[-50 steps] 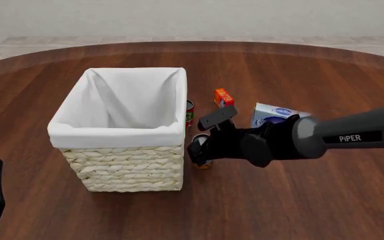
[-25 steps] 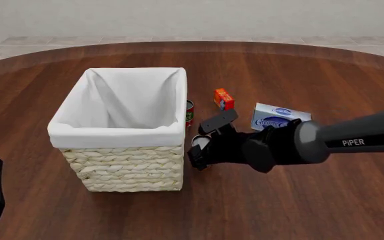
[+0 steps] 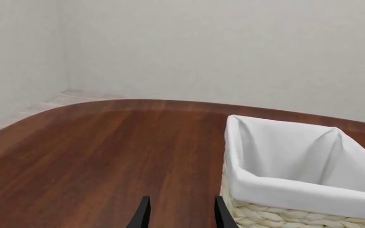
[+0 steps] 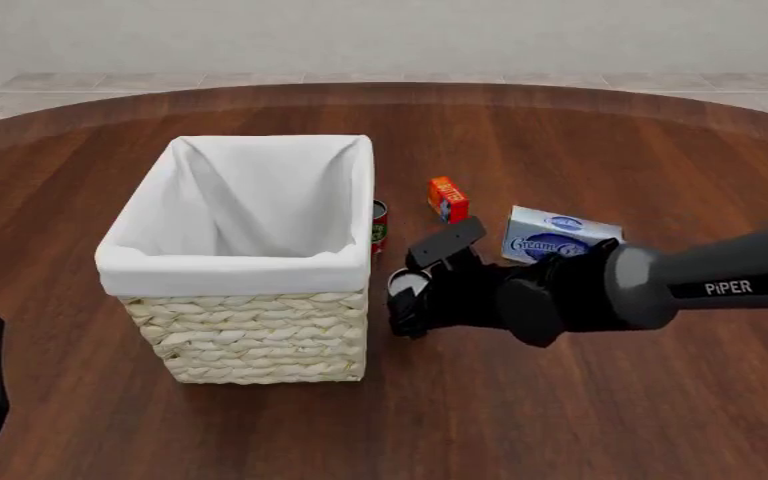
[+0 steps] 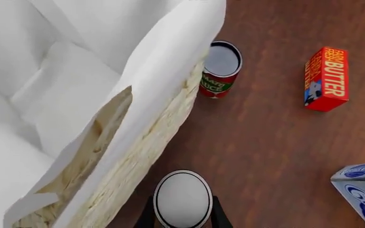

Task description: Pick up the alphabet soup and put it in the basket.

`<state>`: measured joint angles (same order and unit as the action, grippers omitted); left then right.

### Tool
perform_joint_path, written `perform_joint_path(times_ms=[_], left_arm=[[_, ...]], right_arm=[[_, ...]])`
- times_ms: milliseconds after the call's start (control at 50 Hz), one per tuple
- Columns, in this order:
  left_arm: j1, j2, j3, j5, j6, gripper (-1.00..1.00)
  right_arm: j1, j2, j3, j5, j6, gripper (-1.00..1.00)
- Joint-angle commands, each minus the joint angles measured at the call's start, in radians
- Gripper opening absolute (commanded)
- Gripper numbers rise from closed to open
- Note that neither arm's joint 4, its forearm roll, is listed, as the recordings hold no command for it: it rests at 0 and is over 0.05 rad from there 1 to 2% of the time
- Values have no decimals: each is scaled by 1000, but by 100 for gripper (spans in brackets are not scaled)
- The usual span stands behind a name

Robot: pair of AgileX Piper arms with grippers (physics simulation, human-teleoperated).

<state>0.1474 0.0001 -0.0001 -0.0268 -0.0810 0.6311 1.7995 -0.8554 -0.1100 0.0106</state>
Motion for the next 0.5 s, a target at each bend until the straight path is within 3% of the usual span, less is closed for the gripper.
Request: perform_joint_path(times_ms=[20, 500], left_arm=[[3, 0, 0, -2, 0, 100], [-1, 0, 0, -9, 2, 100]], right_arm=[[-4, -33, 8, 2, 7, -100], [-18, -195, 18, 96, -13, -100]])
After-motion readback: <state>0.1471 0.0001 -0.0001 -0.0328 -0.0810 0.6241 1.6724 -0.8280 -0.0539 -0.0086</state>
